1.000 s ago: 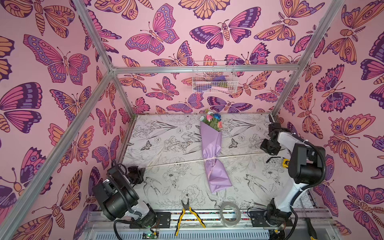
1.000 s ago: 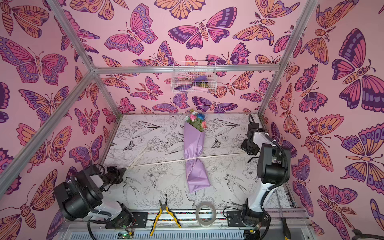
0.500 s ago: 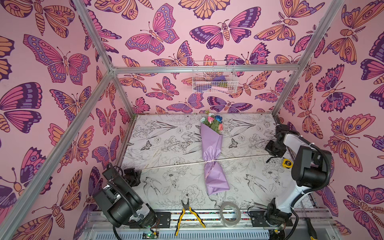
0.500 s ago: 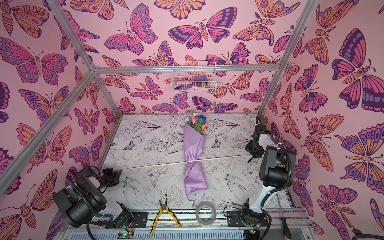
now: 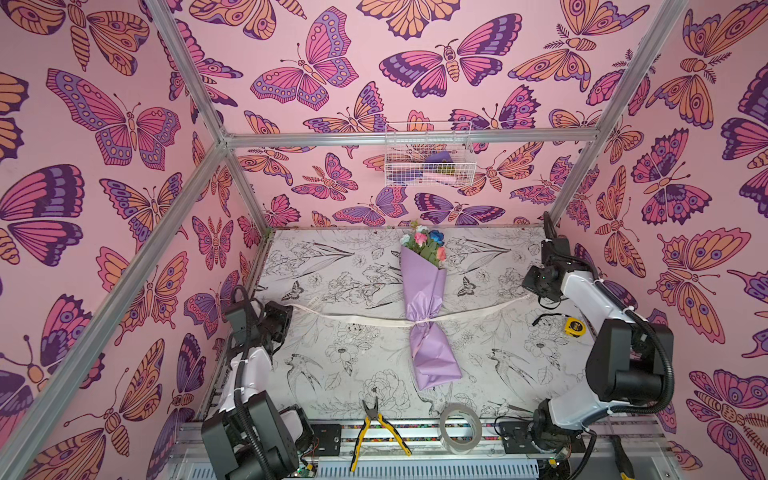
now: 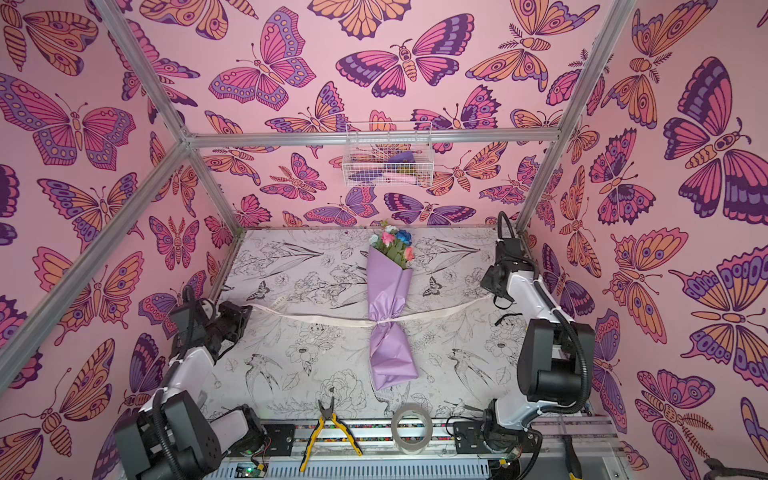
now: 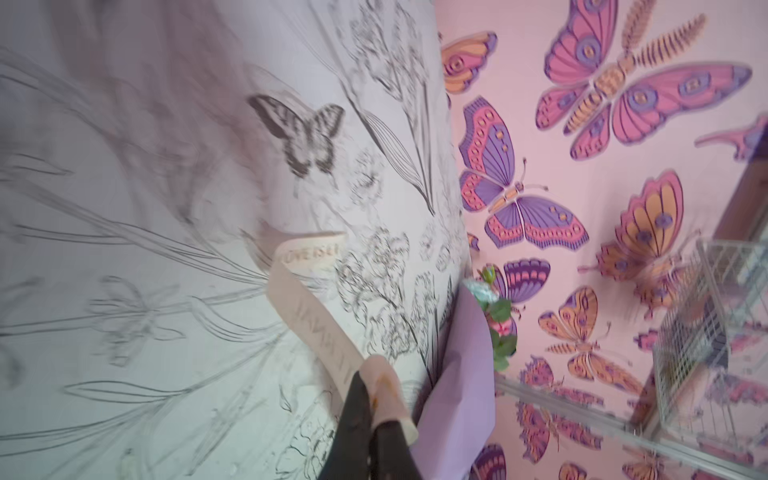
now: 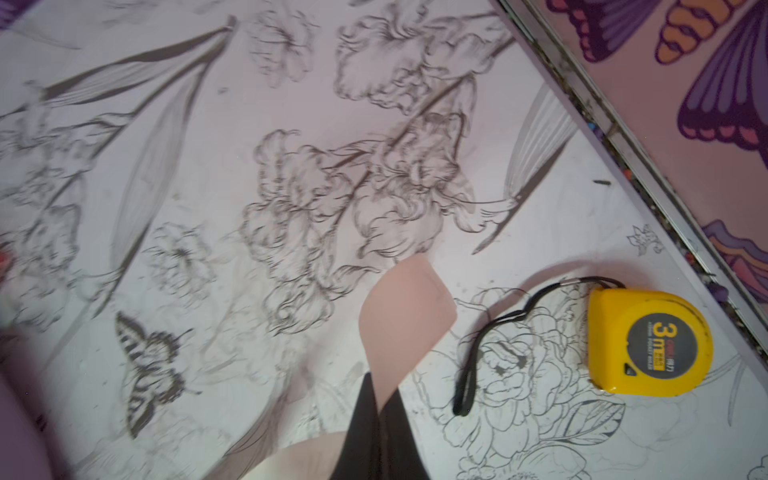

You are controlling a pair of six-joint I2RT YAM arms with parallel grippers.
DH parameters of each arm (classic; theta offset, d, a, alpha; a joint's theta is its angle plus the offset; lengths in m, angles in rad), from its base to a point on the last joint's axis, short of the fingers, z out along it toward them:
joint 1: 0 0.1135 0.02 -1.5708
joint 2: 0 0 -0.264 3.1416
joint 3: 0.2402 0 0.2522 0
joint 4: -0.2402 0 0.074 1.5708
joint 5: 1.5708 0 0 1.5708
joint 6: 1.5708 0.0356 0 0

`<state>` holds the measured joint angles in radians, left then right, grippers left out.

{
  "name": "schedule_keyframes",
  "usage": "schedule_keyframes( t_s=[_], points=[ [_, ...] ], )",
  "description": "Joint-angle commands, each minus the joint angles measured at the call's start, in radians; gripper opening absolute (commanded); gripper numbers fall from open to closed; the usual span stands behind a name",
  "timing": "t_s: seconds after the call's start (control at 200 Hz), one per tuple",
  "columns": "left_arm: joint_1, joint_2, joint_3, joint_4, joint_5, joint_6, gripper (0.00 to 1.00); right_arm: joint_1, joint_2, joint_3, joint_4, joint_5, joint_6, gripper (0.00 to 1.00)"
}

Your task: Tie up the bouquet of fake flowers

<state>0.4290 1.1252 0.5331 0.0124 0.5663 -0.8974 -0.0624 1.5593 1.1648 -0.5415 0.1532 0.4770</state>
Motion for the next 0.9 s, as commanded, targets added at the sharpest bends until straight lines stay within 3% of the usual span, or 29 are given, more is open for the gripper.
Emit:
schedule_keyframes(
  t_s=[0.0, 0.085, 0.165, 0.24, 0.32, 0.401, 0.671, 0.896],
  points=[
    [-0.065, -0.015, 0.024, -0.106, -0.038, 0.063, 0.05, 0.041, -0.070, -0.021, -0.003, 0.017, -0.007, 0.00],
    [-0.089, -0.016, 0.038, -0.167, -0.033, 0.094, 0.49, 0.049, -0.102, -0.027, -0.012, -0.004, 0.002, 0.00],
    [-0.125, -0.019, 0.086, -0.274, -0.067, 0.173, 0.64, 0.049, -0.117, -0.026, -0.032, -0.015, 0.007, 0.00],
    [-0.193, -0.018, 0.170, -0.420, -0.148, 0.272, 0.73, 0.052, -0.128, -0.027, -0.052, -0.023, 0.008, 0.00],
    [-0.280, -0.014, 0.253, -0.521, -0.232, 0.369, 0.76, 0.056, -0.142, -0.034, -0.065, -0.025, 0.008, 0.00],
    [-0.356, -0.003, 0.307, -0.530, -0.230, 0.460, 0.76, 0.056, -0.159, -0.044, -0.070, -0.038, 0.012, 0.00],
    [-0.661, 0.119, 0.339, -0.339, -0.197, 0.892, 0.74, 0.057, -0.174, -0.053, -0.080, -0.095, 0.031, 0.00],
    [-0.691, 0.092, 0.171, 0.014, -0.072, 1.102, 0.75, 0.056, -0.169, -0.060, -0.091, -0.124, 0.042, 0.00]
  ],
)
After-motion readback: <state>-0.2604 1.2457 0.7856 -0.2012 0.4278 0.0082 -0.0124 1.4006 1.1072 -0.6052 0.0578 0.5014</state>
